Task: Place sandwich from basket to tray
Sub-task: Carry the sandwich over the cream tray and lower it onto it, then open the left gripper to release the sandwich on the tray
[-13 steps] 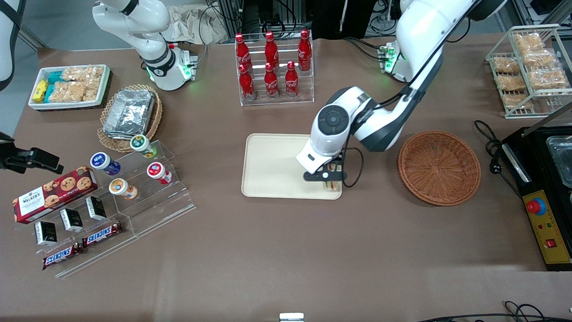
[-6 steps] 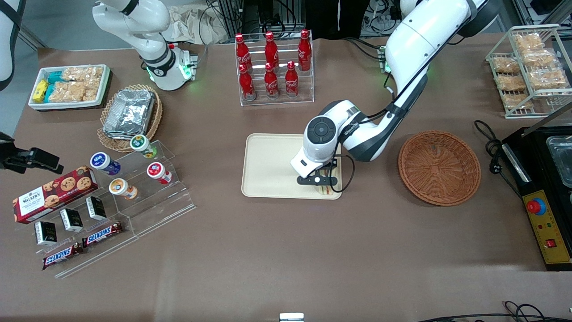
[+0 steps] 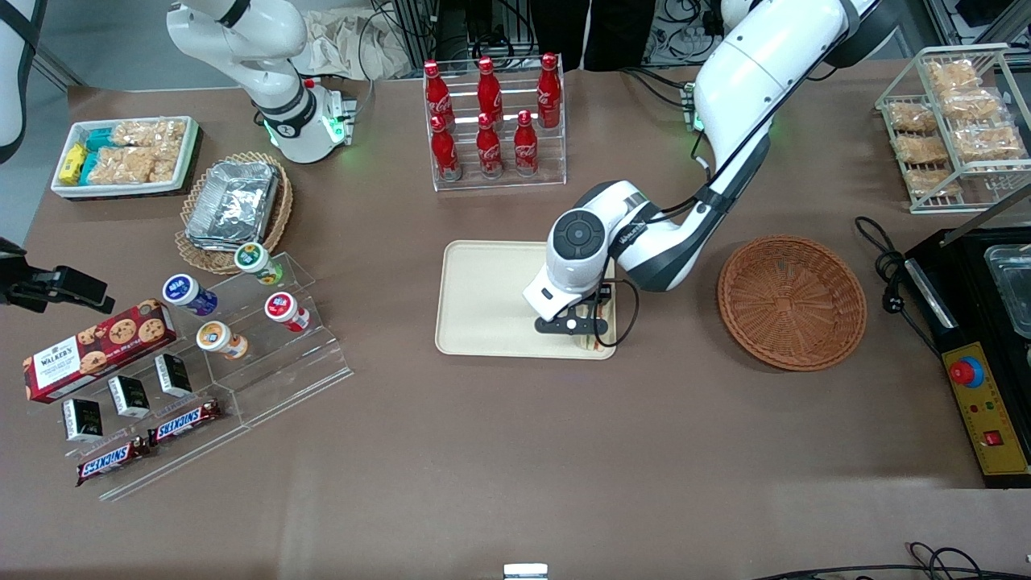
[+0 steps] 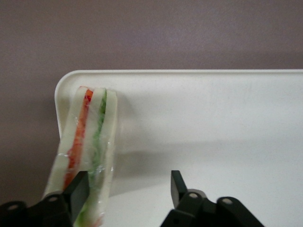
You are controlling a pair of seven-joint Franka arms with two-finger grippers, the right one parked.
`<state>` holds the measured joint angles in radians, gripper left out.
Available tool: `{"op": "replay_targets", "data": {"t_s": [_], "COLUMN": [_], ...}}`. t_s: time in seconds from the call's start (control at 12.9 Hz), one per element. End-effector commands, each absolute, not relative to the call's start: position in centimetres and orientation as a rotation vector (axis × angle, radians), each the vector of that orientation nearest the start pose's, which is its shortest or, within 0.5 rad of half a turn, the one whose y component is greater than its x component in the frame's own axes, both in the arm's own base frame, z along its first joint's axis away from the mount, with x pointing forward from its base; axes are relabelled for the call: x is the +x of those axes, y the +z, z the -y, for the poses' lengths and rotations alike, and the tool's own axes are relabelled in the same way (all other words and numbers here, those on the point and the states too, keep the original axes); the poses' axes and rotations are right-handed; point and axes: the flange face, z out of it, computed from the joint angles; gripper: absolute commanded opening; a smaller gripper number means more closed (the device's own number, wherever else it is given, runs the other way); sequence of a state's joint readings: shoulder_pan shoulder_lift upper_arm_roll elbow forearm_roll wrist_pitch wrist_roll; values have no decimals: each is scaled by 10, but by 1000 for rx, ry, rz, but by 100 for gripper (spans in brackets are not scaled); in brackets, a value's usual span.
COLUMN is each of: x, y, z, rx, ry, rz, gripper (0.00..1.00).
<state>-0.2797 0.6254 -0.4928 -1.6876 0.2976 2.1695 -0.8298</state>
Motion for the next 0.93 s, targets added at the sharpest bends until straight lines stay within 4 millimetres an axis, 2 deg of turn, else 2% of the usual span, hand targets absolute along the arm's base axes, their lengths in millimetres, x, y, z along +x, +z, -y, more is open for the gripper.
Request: {"op": "replay_targets", "data": {"t_s": [0.0,0.16,0.31,0.54,0.62,0.78,0.86], "x": [524,542,544,556,564,559,557], "y": [324,383,448,529,556,598,612], "z": [426,424,406,345,314,273,245], "rx": [-3093,-3115,-3112,-3137,-3164,-3157,-3130], "ry": [88,119,95,11,-17,-79,-82], "rz": [7,99,163,365,472,504,494], "gripper": [100,100,100,100,100,100,100]}}
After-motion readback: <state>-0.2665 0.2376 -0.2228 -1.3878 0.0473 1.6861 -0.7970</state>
